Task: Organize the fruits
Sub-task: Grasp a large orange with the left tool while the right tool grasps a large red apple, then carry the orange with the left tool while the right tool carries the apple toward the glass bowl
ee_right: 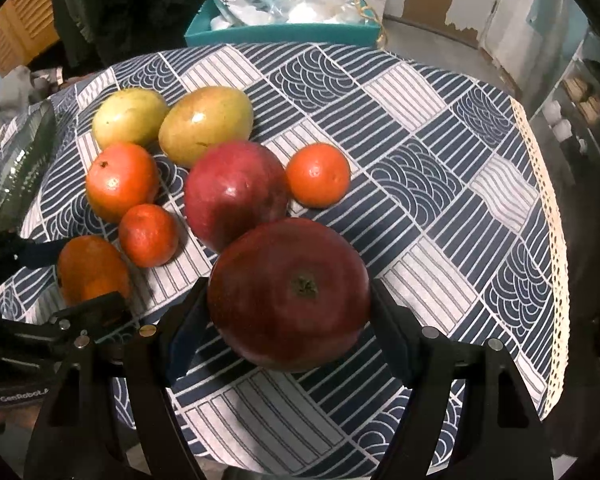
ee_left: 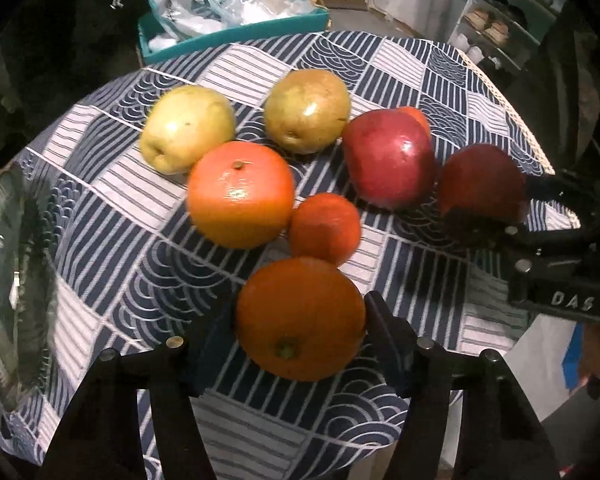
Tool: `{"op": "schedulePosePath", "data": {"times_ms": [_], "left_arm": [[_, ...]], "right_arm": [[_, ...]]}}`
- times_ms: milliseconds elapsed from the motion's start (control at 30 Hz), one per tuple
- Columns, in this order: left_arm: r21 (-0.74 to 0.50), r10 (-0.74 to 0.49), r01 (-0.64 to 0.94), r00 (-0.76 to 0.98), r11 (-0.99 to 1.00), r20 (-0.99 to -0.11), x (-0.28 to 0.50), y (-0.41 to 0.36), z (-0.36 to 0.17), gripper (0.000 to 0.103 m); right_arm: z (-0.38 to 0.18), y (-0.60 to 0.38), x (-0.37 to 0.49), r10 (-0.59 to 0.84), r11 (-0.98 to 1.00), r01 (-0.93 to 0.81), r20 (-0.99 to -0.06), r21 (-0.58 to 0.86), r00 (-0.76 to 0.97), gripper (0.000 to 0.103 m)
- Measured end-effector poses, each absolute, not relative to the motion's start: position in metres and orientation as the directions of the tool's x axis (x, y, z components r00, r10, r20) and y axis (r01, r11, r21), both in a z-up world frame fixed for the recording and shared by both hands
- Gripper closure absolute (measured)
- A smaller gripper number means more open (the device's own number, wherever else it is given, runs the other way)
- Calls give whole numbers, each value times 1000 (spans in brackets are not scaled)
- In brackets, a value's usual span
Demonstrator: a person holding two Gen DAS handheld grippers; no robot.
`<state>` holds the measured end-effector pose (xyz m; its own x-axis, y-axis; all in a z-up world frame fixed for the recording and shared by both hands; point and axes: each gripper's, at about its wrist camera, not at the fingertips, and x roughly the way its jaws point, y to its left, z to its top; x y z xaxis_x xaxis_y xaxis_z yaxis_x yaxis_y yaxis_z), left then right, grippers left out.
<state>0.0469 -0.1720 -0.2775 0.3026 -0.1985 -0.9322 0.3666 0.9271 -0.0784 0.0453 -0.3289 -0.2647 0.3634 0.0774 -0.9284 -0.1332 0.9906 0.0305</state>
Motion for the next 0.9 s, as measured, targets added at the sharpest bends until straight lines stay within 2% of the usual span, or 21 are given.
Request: {"op": "schedulePosePath", "data": {"times_ms": [333,900], "left_arm": [[13,-136,339,412,941,-901,42,-149,-251,37],[56,-90,235,566,970,-820,43,-95,-189,37]], "right_arm": [[-241,-315,45,73,987,-159,-898,4,433,27],[-180,-278,52,130,979,-204,-824,18,552,27]]}}
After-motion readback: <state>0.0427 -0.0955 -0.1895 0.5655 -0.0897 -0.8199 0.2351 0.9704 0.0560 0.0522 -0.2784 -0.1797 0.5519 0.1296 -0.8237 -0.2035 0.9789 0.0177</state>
